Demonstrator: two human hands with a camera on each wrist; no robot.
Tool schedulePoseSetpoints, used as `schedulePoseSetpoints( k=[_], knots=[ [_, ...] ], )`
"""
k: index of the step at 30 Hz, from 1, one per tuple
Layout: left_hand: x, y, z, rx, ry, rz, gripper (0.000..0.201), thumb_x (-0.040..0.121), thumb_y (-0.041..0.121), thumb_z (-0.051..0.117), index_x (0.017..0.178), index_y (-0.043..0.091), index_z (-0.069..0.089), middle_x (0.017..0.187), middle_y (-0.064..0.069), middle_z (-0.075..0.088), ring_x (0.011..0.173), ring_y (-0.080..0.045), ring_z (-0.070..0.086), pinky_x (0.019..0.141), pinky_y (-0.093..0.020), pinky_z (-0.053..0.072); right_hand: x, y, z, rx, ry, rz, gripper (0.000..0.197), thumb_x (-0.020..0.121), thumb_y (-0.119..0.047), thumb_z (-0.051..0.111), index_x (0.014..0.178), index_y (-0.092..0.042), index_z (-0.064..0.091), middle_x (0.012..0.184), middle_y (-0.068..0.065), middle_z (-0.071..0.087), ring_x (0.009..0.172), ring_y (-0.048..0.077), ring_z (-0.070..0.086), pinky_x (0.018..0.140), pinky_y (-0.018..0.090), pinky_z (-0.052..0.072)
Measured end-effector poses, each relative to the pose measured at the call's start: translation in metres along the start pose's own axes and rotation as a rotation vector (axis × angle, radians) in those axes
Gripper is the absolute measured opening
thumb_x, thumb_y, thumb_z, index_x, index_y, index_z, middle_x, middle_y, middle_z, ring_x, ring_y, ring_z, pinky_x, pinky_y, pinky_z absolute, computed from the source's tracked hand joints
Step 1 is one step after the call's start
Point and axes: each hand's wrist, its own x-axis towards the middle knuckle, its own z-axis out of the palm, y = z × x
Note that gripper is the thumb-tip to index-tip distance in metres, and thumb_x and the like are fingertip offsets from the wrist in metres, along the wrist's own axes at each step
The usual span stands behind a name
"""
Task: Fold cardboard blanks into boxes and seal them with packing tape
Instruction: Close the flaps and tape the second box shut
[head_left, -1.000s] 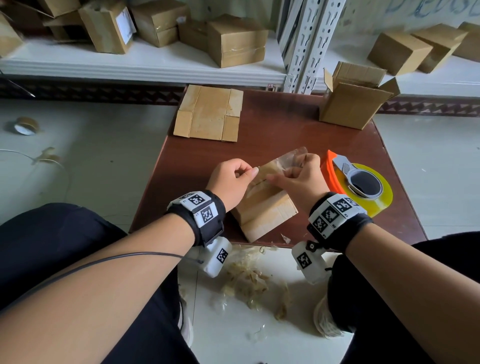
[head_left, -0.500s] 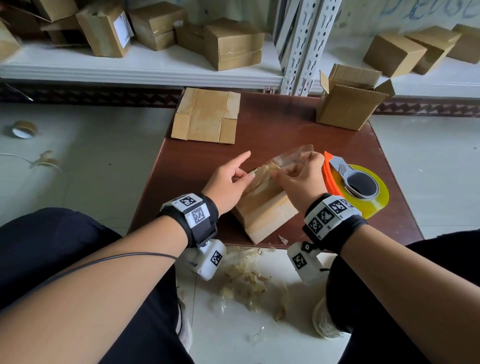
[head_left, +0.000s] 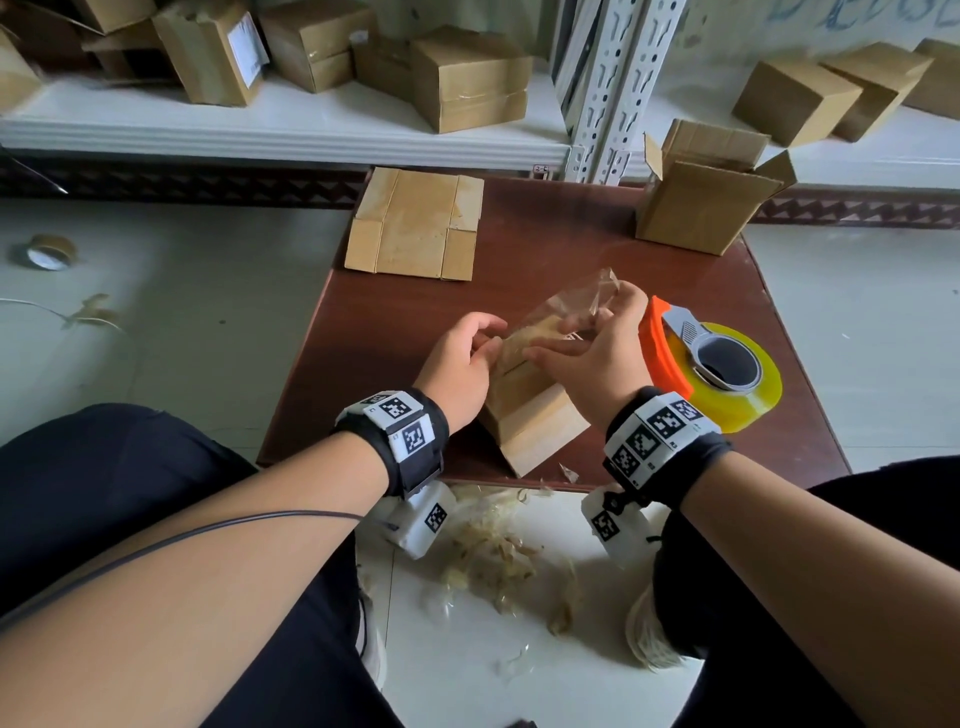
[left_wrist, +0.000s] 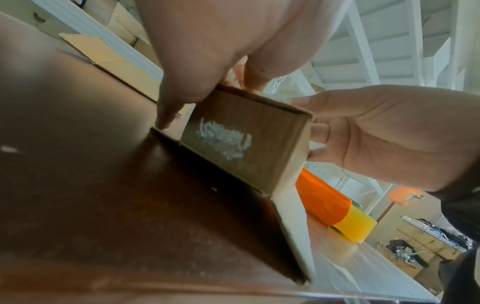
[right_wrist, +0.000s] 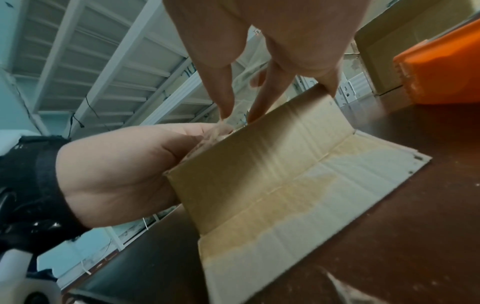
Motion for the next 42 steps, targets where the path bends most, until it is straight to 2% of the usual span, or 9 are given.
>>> schedulePoseSetpoints(
  k=[4,9,15,21,26,33,37,40,42],
  knots=[
    [-0.001,-0.002,0.002,0.043,0.027,0.035,0.019,0.107,0.015,0.05,0.119,0.023,0.063,0.095,0.004,0.061,0.086,-0.009,0.06,0.071,-0.021,0.044,0.002,0.005,0.001,-0.089,-0.007,-0.009,0.102,0.081,-0.002,0.087,0.154,-0.018,0.017,0.106,0.009,0.06,0.078,0.018,0.077,0.078,0.036,0.066],
    [0.0,-0.006,0.004,0.069,0.05,0.064,0.018,0.108,0.019,0.049,0.12,0.024,0.061,0.094,0.007,0.06,0.088,-0.008,0.061,0.074,-0.024,0.044,0.002,0.003,0.001,-0.089,-0.008,0.005,0.105,0.08,-0.002,0.087,0.155,-0.023,0.016,0.103,0.006,0.06,0.07,0.007,0.071,0.072,0.025,0.063],
    [-0.001,-0.008,0.006,0.069,0.057,0.069,0.02,0.107,0.021,0.05,0.124,0.023,0.061,0.095,0.009,0.058,0.09,-0.013,0.061,0.079,-0.031,0.049,0.0,0.003,0.005,-0.069,-0.013,0.044,0.112,0.076,0.0,0.091,0.156,-0.023,0.016,0.104,0.008,0.056,0.072,0.02,0.073,0.072,0.024,0.063],
    [-0.001,-0.018,0.002,0.025,0.046,0.107,0.015,0.104,0.018,0.057,0.114,0.022,0.067,0.093,0.008,0.063,0.088,-0.009,0.063,0.075,-0.02,0.048,0.001,0.002,0.0,-0.164,-0.063,0.092,0.112,0.079,-0.007,0.09,0.159,-0.023,0.012,0.101,0.0,0.052,0.069,0.008,0.059,0.062,0.013,0.053],
    [-0.003,-0.021,0.001,0.027,0.049,0.129,0.013,0.102,0.01,0.06,0.104,0.017,0.071,0.092,0.009,0.068,0.081,0.004,0.061,0.074,-0.012,0.048,0.002,-0.001,-0.004,-0.253,-0.105,0.132,0.116,0.08,-0.011,0.089,0.16,-0.02,0.006,0.103,-0.003,0.052,0.09,0.011,0.059,0.062,0.013,0.05],
    [-0.003,-0.022,0.0,0.053,0.05,0.148,0.008,0.1,0.013,0.064,0.099,0.018,0.071,0.087,0.013,0.066,0.078,0.005,0.059,0.072,-0.009,0.044,0.003,0.001,-0.008,-0.258,-0.087,0.165,0.114,0.078,-0.007,0.091,0.159,-0.017,0.011,0.105,-0.009,0.049,0.086,0.003,0.055,0.055,0.003,0.046],
    [-0.002,-0.025,0.0,0.055,0.055,0.156,0.01,0.103,0.02,0.061,0.107,0.018,0.07,0.091,0.011,0.065,0.083,0.004,0.06,0.076,-0.013,0.046,0.001,0.005,-0.01,-0.152,-0.028,0.131,0.101,0.076,-0.017,0.093,0.151,-0.022,0.025,0.1,-0.002,0.061,0.089,0.009,0.065,0.067,0.014,0.057],
    [-0.005,-0.028,0.0,0.106,0.026,0.194,0.016,0.106,0.023,0.055,0.115,0.02,0.067,0.097,0.011,0.065,0.092,-0.005,0.063,0.081,-0.02,0.05,-0.001,0.003,-0.01,0.013,-0.021,0.167,0.077,0.08,-0.044,0.089,0.135,-0.019,0.04,0.104,0.009,0.069,0.091,0.021,0.077,0.079,0.043,0.066],
    [-0.006,-0.028,-0.001,0.128,0.019,0.188,0.015,0.106,0.023,0.053,0.117,0.023,0.064,0.098,0.013,0.062,0.093,-0.009,0.063,0.08,-0.022,0.049,-0.001,0.0,-0.01,0.084,0.015,0.166,0.061,0.088,-0.048,0.08,0.125,-0.014,0.047,0.105,0.014,0.07,0.088,0.022,0.077,0.078,0.051,0.066]
  ],
)
